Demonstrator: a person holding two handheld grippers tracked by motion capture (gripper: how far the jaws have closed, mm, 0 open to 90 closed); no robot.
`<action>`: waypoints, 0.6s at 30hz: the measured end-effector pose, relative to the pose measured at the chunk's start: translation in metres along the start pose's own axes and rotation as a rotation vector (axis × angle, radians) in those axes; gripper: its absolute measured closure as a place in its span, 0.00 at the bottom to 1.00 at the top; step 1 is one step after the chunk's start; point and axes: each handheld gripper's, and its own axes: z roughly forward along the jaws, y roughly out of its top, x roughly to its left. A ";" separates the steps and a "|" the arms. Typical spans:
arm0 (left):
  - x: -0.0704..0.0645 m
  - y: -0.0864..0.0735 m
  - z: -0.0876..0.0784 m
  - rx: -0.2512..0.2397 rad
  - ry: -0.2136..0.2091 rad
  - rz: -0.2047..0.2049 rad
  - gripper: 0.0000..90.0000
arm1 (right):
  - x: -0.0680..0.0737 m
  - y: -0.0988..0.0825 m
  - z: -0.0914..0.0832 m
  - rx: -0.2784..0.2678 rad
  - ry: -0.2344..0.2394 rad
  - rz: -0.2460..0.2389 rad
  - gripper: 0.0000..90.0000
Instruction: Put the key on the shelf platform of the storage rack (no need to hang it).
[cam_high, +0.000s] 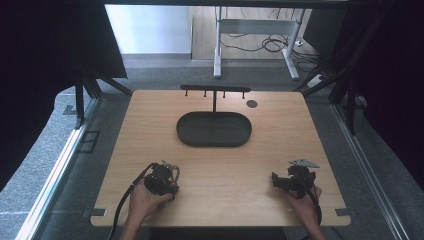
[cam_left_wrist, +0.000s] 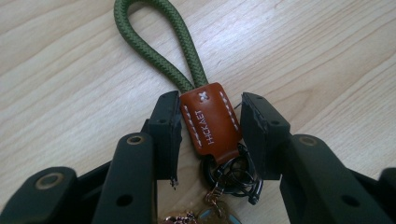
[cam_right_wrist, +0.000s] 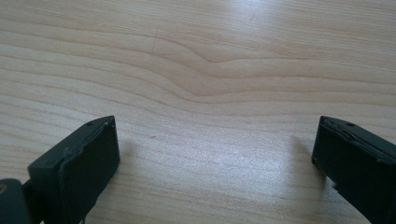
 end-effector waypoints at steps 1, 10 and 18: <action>-0.001 0.001 0.001 0.001 0.002 0.009 0.66 | 0.000 0.000 0.000 0.000 -0.001 0.002 0.01; 0.000 0.010 0.003 0.029 -0.012 0.130 0.67 | 0.000 0.000 0.000 -0.001 -0.005 0.005 0.01; 0.001 0.017 0.005 0.057 -0.028 0.231 0.67 | 0.000 0.000 0.000 -0.001 -0.007 0.009 0.01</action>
